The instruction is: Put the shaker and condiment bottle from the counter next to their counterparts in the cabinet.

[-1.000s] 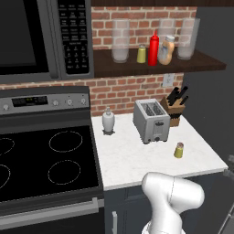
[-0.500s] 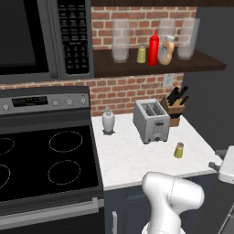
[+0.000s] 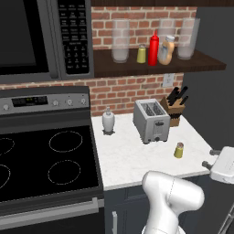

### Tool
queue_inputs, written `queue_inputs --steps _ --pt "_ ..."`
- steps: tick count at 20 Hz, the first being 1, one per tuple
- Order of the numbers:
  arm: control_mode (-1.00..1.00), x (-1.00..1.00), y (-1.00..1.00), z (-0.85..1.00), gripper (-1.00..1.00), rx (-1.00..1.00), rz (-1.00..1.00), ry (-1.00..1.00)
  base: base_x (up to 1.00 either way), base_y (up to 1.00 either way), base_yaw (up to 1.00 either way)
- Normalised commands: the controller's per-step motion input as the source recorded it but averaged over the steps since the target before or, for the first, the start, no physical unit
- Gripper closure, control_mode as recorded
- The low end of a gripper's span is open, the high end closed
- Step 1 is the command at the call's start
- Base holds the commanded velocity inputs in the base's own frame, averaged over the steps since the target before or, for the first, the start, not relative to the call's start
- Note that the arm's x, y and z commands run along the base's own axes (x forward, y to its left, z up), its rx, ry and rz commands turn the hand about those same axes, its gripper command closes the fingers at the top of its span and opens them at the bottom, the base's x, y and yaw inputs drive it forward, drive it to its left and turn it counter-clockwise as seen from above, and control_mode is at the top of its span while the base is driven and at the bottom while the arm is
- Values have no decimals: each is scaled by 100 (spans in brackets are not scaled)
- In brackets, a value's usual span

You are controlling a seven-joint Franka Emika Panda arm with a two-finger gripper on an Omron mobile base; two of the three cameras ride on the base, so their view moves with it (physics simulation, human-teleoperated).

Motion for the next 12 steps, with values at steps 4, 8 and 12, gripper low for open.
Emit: queue_inputs --steps 4,8,12 --pt "-100 26 0 -32 -100 0 0 0 0 0 0" --pt "-100 49 0 -29 -100 0 -3 0 0 0 0" --pt "-100 35 0 -20 -100 0 -2 0 0 0 0"
